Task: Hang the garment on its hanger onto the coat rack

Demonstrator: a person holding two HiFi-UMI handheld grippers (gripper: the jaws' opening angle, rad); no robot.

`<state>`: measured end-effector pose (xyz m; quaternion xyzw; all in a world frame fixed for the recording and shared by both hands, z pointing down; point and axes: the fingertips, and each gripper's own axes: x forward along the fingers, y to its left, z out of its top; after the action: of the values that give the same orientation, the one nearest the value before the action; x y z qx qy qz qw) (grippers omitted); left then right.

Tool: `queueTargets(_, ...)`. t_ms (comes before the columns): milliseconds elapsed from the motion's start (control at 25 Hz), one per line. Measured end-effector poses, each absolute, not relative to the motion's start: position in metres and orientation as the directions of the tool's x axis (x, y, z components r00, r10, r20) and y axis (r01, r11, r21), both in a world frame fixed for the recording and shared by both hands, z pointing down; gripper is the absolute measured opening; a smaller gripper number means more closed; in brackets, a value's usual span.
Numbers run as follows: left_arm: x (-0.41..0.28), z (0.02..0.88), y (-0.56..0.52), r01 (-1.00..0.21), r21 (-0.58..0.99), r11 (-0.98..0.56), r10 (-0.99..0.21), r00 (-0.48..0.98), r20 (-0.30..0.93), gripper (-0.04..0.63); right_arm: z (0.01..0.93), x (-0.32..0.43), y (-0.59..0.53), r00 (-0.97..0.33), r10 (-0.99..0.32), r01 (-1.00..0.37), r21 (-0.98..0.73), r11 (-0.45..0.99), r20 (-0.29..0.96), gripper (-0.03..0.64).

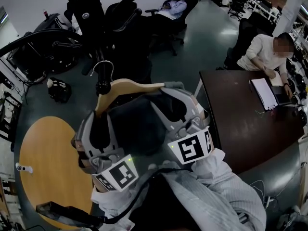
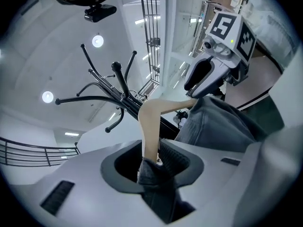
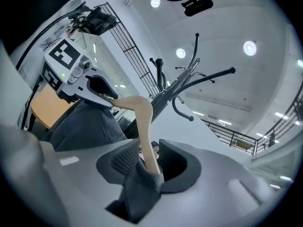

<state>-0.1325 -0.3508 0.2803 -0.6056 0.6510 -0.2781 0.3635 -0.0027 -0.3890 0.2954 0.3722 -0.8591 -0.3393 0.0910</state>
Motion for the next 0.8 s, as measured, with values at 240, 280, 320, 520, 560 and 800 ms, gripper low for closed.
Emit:
queueTargets(240, -0.113, 0.280, -0.341, -0.699, -0.715, 0.033, -0.992, 0.067, -0.111, 0.106, 0.302, -0.001, -0.381, -0.720, -0.684, -0.617, 0.560, 0.553, -0.117, 0.112)
queueTargets(280, -0.106, 0.284, -0.343, -0.723, -0.691, 0.007, -0.991, 0.087, -0.102, 0.106, 0.303, -0.002, -0.380, -0.722, -0.682, -0.621, 0.544, 0.564, -0.117, 0.112)
queueTargets(320, -0.097, 0.287, -0.346, -0.747, -0.665, -0.016, -0.989, 0.108, -0.098, 0.106, 0.304, -0.002, -0.380, -0.722, -0.681, -0.627, 0.530, 0.571, -0.120, 0.104)
queueTargets(520, -0.053, 0.291, -0.359, -0.879, -0.454, -0.146, -0.961, 0.235, -0.146, 0.045, 0.304, 0.008, -0.383, -0.689, -0.707, -0.687, 0.453, 0.568, -0.158, 0.012)
queueTargets(560, -0.047, 0.293, -0.361, -0.897, -0.400, -0.186, -0.955, 0.261, -0.141, 0.023, 0.304, 0.011, -0.382, -0.682, -0.714, -0.696, 0.444, 0.564, -0.161, 0.006)
queueTargets(800, -0.010, 0.296, -0.370, -0.900, -0.257, -0.353, -0.910, 0.394, -0.127, 0.006, 0.297, 0.037, -0.379, -0.657, -0.733, -0.736, 0.365, 0.571, -0.178, 0.002)
